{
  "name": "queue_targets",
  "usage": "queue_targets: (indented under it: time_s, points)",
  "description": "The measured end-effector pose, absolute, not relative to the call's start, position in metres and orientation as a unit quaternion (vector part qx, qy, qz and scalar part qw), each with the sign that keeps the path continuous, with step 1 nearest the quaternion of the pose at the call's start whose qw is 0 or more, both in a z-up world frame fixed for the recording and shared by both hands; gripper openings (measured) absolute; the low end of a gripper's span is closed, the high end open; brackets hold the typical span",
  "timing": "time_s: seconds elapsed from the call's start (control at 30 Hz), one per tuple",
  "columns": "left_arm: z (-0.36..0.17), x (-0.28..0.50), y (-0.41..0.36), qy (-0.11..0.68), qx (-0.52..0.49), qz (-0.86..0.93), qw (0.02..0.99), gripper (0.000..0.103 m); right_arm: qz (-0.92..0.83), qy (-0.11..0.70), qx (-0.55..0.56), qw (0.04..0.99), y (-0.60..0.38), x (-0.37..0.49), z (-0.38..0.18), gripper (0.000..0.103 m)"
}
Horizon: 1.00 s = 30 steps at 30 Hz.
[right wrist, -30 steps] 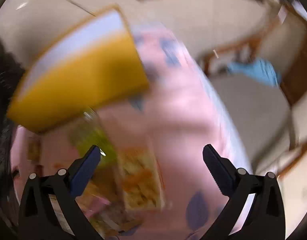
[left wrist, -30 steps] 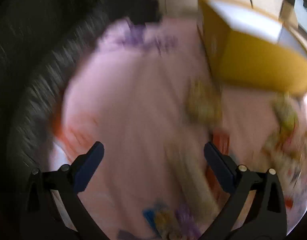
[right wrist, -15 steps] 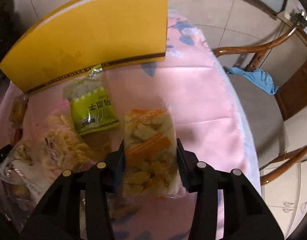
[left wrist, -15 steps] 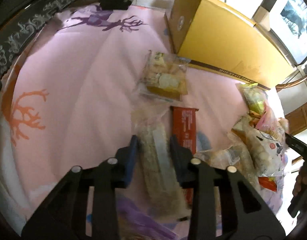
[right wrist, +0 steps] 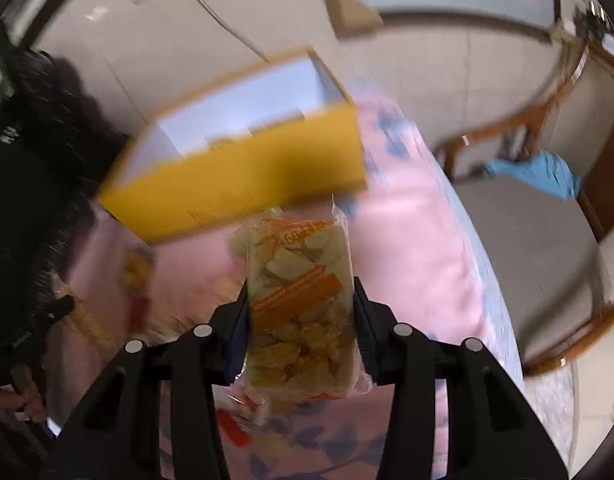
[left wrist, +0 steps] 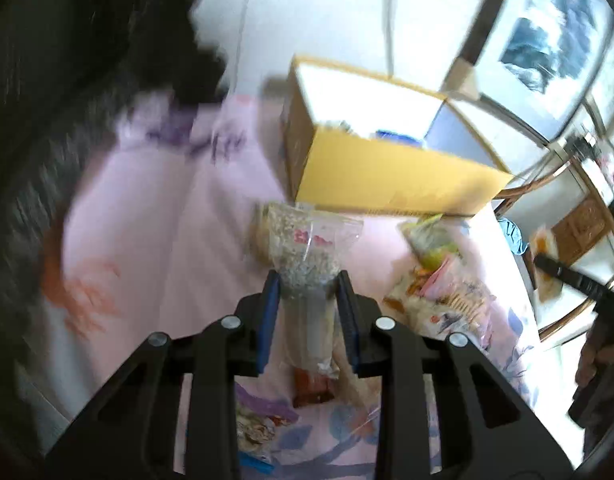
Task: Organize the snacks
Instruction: 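Carry clear seed pack with left tool while right tool carries orange-strip pack to box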
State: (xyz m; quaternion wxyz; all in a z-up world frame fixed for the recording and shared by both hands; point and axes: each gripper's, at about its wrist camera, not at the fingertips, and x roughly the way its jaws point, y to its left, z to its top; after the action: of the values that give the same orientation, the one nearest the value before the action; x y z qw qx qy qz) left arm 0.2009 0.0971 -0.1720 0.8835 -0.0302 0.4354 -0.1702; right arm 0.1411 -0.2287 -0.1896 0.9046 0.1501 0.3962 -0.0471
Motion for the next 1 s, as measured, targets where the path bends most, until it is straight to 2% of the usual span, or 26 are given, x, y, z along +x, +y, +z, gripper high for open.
queue_targets:
  time_s: [0.2, 0.3, 0.53, 0.67, 0.83, 1.0]
  points:
    - [-0.115, 0.216, 0.084, 0.369, -0.027, -0.196, 0.908, 0.028, -0.011, 0.329, 0.131, 0.935, -0.215, 0.162, -0.13, 0.046]
    - [-0.085, 0.24, 0.067, 0.342, 0.011, -0.181, 0.922, 0.028, 0.002, 0.304, 0.117, 0.945, -0.211, 0.179, -0.106, 0.046]
    - [-0.036, 0.299, 0.038, 0.284, 0.012, -0.2, 0.938, 0.029, 0.019, 0.259, 0.102, 0.96, -0.218, 0.246, -0.061, 0.046]
    - [-0.032, 0.328, 0.024, 0.274, 0.007, -0.203, 0.94, 0.029, 0.028, 0.25, 0.101, 0.963, -0.224, 0.28, -0.054, 0.046]
    - [-0.047, 0.357, 0.006, 0.305, 0.029, -0.204, 0.93, 0.029, 0.031, 0.25, 0.079, 0.964, -0.227, 0.308, -0.058, 0.046]
    - [-0.059, 0.376, 0.0, 0.318, 0.032, -0.183, 0.93, 0.029, 0.046, 0.266, 0.105, 0.957, -0.237, 0.332, -0.071, 0.046]
